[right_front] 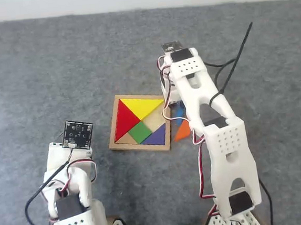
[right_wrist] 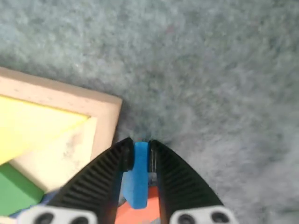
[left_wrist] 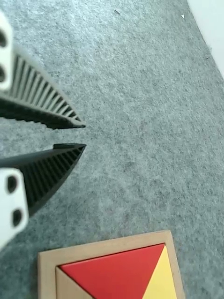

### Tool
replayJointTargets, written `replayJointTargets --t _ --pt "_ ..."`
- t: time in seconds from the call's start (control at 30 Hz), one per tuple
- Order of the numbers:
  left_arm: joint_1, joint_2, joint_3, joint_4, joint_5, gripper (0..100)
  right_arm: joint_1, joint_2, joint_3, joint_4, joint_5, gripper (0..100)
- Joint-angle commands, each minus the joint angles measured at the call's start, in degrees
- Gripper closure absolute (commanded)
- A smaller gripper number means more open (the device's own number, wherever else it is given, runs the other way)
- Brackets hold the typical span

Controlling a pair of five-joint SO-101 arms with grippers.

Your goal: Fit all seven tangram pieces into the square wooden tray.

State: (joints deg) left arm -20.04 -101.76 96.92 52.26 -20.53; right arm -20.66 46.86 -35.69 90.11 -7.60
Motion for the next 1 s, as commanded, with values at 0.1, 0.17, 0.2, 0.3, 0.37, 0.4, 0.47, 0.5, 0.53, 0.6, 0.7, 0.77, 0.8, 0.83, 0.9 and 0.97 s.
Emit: replayJointTargets --t 0.1,0.17,0.2,0.3,0.37,0.4,0.47,0.5,0.53,0.6,0.7,0.77,0.8,0.83,0.9,0.97 --pt "-0.35 -0.79 -0.92 -1.41 -0.26 94 -2.42 -0.84 -3.6 3.91 -0.88 82.5" --pt "-0.35 -0.79 -0.92 -1.41 -0.26 94 -2.77 -0.84 -3.6 4.35 -2.11 83.4" --pt "-0.35 -0.79 -0.92 -1.41 -0.26 94 -2.95 -0.84 -3.6 4.79 -2.64 84.6" --pt "-0.35 -0.79 -0.92 -1.41 -0.26 94 -3.03 -0.84 -3.69 5.85 -3.08 88.2" --pt "-0.35 -0.79 -0.92 -1.41 -0.26 94 -3.03 -0.84 -3.69 6.11 -3.08 89.8" --pt "-0.35 -0.79 -0.92 -1.41 -0.26 94 -3.03 -0.84 -3.69 6.55 -3.16 90.3" --pt "-0.35 -0.79 -0.92 -1.41 -0.26 94 -3.03 -0.84 -3.69 6.99 -3.25 90.8" --pt "-0.35 -0.79 -0.92 -1.41 -0.26 94 -3.12 -0.84 -3.69 7.43 -3.69 90.7" --pt "-0.35 -0.79 -0.92 -1.41 -0.26 94 -3.3 -0.84 -3.69 7.6 -4.92 90.8" --pt "-0.35 -0.79 -0.92 -1.41 -0.26 94 -3.3 -0.84 -3.6 8.66 -7.38 90.8" --pt "-0.35 -0.79 -0.92 -1.41 -0.26 94 -3.3 -0.84 -3.6 9.19 -8.79 90.8" --pt "-0.35 -0.79 -0.92 -1.41 -0.26 94 -3.3 -0.84 -3.6 9.36 -8.79 90.6" --pt "-0.35 -0.79 -0.92 -1.41 -0.26 94 -3.3 -0.84 -3.6 9.71 -8.79 90.5" --pt "-0.35 -0.79 -0.92 -1.41 -0.26 94 -3.47 -0.84 -3.6 10.07 -8.79 90.5" --pt "-0.35 -0.79 -0.92 -1.41 -0.26 94 -4.18 -0.84 -3.6 10.51 -8.79 90.7" --pt "-0.35 -0.79 -0.92 -1.41 -0.26 94 -4.97 -0.75 -3.6 10.86 -8.97 90.8"
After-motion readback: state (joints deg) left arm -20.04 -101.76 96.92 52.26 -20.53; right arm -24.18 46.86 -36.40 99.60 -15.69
